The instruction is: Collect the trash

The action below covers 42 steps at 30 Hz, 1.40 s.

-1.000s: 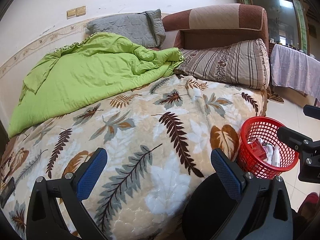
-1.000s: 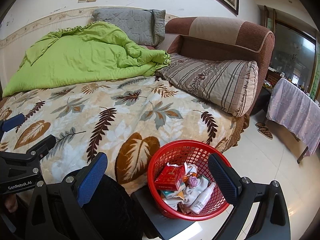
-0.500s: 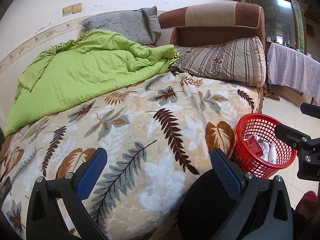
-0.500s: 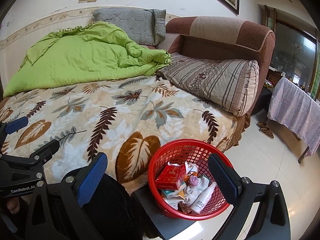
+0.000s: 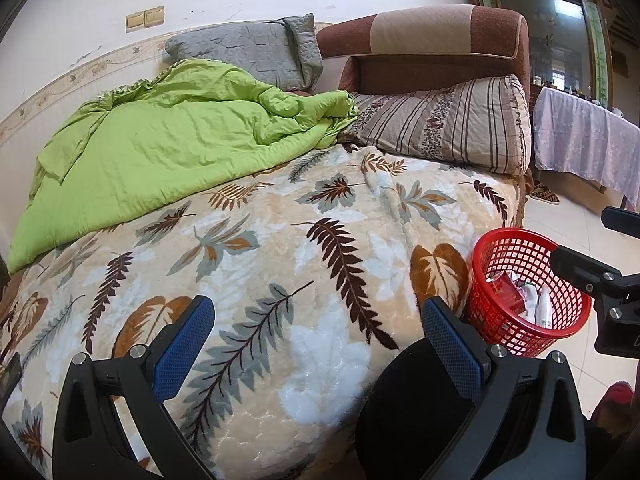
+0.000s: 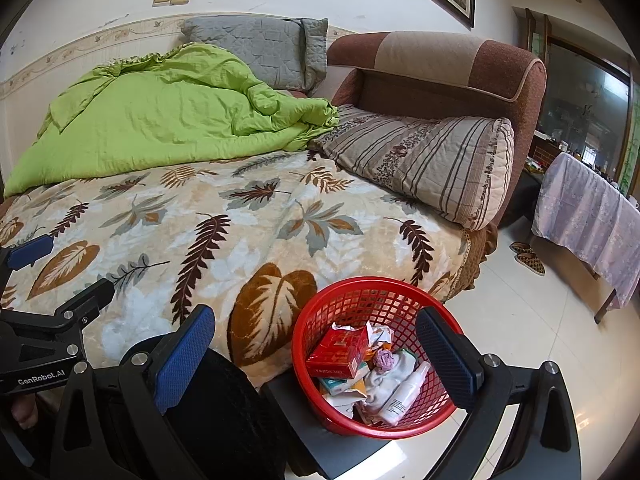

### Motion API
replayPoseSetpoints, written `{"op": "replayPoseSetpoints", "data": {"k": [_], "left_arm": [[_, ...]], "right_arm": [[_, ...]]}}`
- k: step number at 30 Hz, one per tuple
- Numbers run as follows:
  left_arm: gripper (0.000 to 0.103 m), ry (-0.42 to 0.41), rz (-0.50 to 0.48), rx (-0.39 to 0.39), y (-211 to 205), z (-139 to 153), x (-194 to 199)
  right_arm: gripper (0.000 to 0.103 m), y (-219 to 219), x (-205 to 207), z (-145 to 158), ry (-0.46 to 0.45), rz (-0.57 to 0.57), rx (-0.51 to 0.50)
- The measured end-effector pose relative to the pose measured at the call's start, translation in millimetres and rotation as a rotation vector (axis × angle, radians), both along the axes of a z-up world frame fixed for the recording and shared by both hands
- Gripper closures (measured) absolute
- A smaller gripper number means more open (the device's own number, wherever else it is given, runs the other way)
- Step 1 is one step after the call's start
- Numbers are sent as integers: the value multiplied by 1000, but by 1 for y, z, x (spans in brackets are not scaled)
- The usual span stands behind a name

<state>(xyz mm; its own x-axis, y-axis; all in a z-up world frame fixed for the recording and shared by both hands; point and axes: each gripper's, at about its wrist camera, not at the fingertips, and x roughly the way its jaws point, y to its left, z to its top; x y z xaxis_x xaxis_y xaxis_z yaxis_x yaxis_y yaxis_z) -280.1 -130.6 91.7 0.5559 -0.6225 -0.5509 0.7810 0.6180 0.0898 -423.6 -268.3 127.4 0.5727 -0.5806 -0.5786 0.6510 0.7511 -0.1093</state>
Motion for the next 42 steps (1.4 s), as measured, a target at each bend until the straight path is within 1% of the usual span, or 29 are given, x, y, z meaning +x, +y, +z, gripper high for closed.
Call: {"op": "replayPoseSetpoints", "data": {"k": [31, 35, 37, 40, 42], "left_arm": [[0, 1, 6, 0, 0, 0, 0], [0, 17, 14, -2, 2, 0, 3], [0, 28, 31, 0, 5, 0, 8], [0, 59, 91, -9, 20, 0, 29], [0, 83, 178, -19, 37, -1, 53]], "right_arm": [[1, -2, -4, 1, -1, -24, 7], [1, -2, -4, 1, -4, -27, 2], [1, -3, -2, 1, -7, -28, -3], [1, -6, 8, 6, -16, -16, -14], [1, -10, 26, 12, -19, -3, -17]]}}
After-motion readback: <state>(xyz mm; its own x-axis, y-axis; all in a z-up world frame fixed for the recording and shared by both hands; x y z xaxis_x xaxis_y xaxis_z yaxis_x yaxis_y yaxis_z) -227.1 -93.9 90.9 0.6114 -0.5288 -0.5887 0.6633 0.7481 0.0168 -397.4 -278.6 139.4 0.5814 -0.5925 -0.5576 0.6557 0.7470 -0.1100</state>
